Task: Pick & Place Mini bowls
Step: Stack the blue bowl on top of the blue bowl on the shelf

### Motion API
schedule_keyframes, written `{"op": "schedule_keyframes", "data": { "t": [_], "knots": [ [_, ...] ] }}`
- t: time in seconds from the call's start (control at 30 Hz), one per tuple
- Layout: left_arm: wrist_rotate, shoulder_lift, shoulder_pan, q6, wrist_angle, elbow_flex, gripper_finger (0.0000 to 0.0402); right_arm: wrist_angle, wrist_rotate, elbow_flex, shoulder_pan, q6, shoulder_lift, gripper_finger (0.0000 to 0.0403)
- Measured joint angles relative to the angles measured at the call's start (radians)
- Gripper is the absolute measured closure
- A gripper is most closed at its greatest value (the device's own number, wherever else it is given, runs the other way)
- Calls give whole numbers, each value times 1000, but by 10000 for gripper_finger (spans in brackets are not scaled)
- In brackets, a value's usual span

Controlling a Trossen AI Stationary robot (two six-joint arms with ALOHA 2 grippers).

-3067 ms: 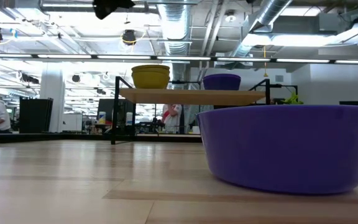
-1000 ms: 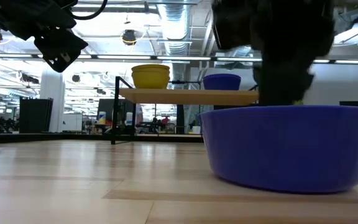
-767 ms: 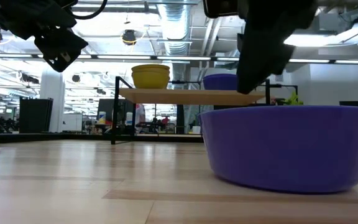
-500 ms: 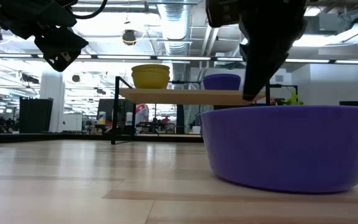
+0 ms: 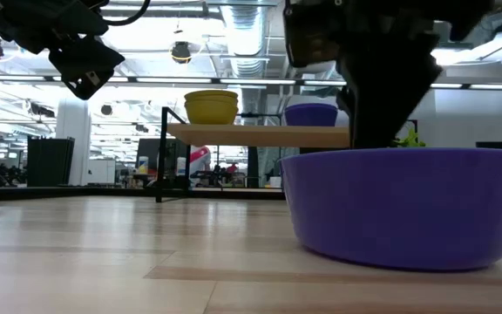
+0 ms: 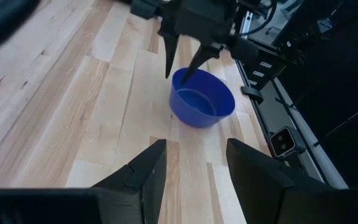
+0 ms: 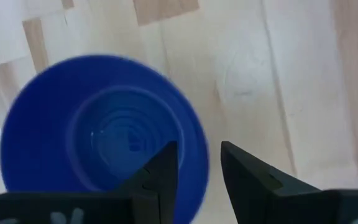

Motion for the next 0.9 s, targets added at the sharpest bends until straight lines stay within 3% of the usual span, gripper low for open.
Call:
{"op": "schedule_keyframes", "data": {
  "t": [0.67, 0.77, 0.9],
  "knots": [
    [0, 0, 0, 2, 16, 0, 236, 15, -3, 0, -16, 44, 19, 292],
    [0, 0, 0, 2, 16, 0, 236, 15, -3, 0, -16, 44, 18, 311],
    [0, 0, 0, 2, 16, 0, 236, 14, -4, 0, -16, 53, 17, 372]
  ]
}}
